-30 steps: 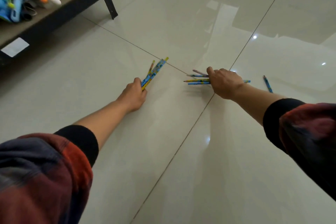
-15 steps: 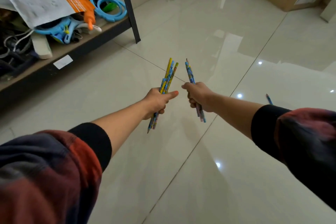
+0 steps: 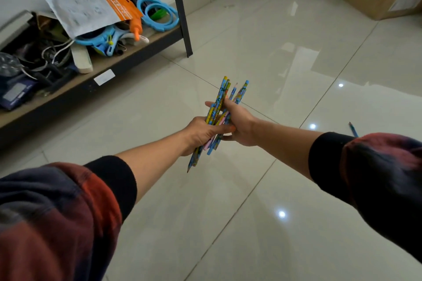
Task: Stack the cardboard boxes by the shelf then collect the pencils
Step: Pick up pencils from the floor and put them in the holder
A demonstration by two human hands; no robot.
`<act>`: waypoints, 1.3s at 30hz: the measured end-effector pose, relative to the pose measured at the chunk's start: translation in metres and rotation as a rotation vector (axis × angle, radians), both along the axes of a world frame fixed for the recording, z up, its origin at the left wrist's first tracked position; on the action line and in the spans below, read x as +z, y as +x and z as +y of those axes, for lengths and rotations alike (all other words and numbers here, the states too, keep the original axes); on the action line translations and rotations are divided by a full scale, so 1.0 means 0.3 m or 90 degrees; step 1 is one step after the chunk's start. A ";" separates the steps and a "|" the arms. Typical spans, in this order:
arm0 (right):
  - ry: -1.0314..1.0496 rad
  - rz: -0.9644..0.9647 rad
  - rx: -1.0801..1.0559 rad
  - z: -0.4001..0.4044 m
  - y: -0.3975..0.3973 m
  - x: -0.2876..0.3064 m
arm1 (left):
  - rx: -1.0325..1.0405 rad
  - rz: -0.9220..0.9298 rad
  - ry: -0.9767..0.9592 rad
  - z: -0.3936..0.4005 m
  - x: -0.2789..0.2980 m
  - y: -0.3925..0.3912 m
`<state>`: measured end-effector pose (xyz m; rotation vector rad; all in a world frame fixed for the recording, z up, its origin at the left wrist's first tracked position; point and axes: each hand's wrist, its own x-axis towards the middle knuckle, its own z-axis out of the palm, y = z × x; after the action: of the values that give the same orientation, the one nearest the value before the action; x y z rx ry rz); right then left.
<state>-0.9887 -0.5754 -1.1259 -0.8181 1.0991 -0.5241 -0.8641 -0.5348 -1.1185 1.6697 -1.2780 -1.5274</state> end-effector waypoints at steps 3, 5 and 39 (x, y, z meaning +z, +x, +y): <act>0.002 -0.022 0.019 0.010 0.056 0.000 | -0.003 0.008 0.015 0.018 0.022 0.036; -0.002 -0.037 0.022 0.019 0.115 0.023 | 0.009 0.026 0.019 0.041 0.054 0.075; -0.415 0.357 0.515 0.328 0.836 0.276 | 0.183 -0.075 0.094 0.513 0.210 0.708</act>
<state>-0.7381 -0.4769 -1.0430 -1.9515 0.9772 0.0717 -0.6517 -0.3808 -1.0553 1.9679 -0.9484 -1.3948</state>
